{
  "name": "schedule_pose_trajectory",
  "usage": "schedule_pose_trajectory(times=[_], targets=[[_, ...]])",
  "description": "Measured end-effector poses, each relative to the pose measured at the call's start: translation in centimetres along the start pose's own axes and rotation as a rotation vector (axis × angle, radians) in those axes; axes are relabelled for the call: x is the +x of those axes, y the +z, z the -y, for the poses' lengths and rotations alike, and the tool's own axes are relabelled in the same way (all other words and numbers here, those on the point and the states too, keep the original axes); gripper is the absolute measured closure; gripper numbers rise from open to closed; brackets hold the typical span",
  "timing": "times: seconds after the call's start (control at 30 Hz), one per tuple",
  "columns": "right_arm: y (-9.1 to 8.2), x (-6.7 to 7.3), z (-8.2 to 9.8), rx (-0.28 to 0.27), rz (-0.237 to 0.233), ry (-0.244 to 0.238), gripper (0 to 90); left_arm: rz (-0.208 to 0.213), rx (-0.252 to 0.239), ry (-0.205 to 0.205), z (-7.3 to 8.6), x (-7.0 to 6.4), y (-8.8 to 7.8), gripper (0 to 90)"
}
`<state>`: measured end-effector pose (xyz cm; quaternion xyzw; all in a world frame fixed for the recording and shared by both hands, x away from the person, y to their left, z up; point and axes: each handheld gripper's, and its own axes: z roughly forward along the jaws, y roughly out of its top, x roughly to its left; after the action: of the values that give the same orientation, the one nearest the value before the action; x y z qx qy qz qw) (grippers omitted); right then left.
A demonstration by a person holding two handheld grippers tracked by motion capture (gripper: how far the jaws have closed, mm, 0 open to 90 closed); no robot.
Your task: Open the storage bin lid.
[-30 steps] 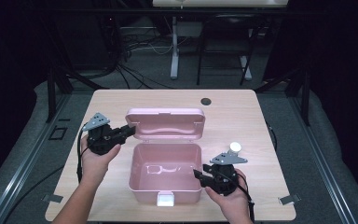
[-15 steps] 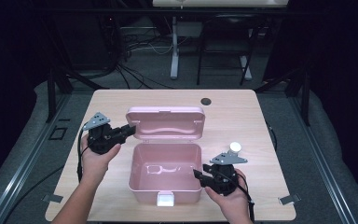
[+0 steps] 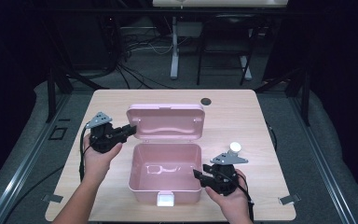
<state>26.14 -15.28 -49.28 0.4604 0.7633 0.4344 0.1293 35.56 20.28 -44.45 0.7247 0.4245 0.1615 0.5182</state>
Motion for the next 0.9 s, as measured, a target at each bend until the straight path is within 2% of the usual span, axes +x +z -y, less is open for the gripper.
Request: schedule_pose_trajectory(times=[0.17,0.4,0.67,0.83,0.9], targets=[[-0.01,0.01,0.02,0.0,0.002,-0.002,58.5,-0.007,0.016,-0.008,0.29,0.21,0.33,79.5],[-0.03,0.0,0.03,0.001,0.002,-0.001,58.5,-0.007,0.009,-0.015,0.47,0.33,0.54,80.6],[0.04,0.0,0.06,0.001,0.002,0.0,58.1,-0.019,0.017,-0.023,0.24,0.33,0.59,81.5],[0.15,0.04,0.15,0.008,0.003,0.001,58.1,-0.021,-0.005,-0.035,-0.15,0.31,0.42,82.8],[0.16,0.04,0.15,0.008,0.003,0.001,58.1,-0.025,0.003,-0.037,-0.26,0.3,0.43,83.1]])
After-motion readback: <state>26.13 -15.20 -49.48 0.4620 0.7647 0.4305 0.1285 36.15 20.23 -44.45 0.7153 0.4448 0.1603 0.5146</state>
